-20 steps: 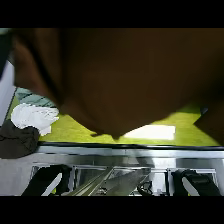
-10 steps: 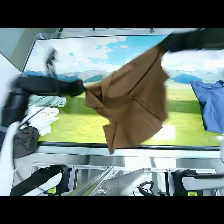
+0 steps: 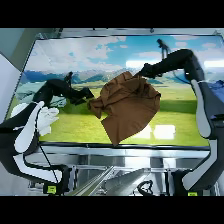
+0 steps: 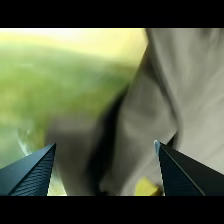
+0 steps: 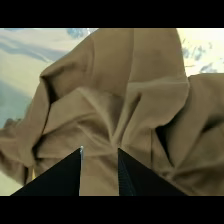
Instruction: Fold the shirts.
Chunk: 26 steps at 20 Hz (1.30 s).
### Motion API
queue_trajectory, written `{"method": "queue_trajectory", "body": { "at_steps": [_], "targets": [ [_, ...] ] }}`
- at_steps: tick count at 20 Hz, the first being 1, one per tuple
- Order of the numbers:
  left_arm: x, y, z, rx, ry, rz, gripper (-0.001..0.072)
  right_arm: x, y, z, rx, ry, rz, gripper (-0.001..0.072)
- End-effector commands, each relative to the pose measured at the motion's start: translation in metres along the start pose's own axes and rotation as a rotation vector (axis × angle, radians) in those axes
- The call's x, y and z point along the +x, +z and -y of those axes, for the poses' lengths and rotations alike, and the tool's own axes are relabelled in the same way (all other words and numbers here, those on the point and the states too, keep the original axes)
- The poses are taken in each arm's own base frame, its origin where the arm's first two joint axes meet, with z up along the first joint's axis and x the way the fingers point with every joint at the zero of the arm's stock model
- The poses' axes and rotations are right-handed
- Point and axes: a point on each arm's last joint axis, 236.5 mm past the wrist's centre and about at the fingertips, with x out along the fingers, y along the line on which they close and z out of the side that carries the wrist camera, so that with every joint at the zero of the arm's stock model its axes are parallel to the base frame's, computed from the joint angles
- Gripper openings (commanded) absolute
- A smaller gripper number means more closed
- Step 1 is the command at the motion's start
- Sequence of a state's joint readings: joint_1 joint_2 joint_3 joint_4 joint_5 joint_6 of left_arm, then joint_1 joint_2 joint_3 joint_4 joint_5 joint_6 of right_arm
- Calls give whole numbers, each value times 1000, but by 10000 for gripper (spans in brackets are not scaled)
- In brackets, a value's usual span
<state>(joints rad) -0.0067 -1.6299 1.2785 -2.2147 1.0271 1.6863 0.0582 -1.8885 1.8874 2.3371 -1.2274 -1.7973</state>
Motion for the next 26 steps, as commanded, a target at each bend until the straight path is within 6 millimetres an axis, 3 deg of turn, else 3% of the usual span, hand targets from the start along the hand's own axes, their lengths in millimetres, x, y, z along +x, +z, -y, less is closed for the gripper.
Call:
{"method": "queue_trajectory", "body": {
  "at_steps": [1, 3, 5, 6, 7, 10, 12, 14, 17, 21, 22, 24, 25, 26],
  "targets": [
    [-37, 33, 10, 30, -46, 27, 699, -66, -24, 6, 80, -49, -72, 265],
    [-58, 34, 17, 51, -59, 17, 699, -89, -65, 27, 166, -156, -132, 265],
    [-72, 26, 21, 64, -65, -5, 699, -91, -126, 40, 237, -217, -196, 307],
    [-76, 19, 22, 76, -68, -19, 699, -85, -159, 42, 299, -219, -202, 474],
    [-80, 12, 20, 78, -59, -33, 699, -74, -194, 43, 369, -201, -186, 526],
    [-87, -5, 18, 69, -55, -53, 699, -46, -268, 44, 553, -137, -147, 525],
    [-87, -19, 16, 59, -53, -65, 699, -32, -301, 51, 611, -127, -168, 517],
    [-86, -30, 14, 48, -53, -79, 699, -20, -309, 56, 608, -137, -163, 514],
    [-83, -44, 10, 31, -49, -88, 699, -2, -304, 59, 587, -157, -138, 472],
    [-82, -55, 10, 19, -54, -99, 698, 25, -301, 46, 568, -143, -163, 471],
    [-82, -57, 9, 17, -53, -103, 699, 30, -295, 42, 552, -140, -159, 442],
    [-80, -65, 8, 10, -55, -125, 698, 38, -274, 33, 506, -128, -136, 186],
    [-79, -71, 9, 10, -57, -151, 698, 38, -259, 28, 479, -117, -116, 83],
    [-78, -78, 11, 15, -59, -174, 698, 37, -246, 23, 429, -104, -100, 24]
  ]
}}
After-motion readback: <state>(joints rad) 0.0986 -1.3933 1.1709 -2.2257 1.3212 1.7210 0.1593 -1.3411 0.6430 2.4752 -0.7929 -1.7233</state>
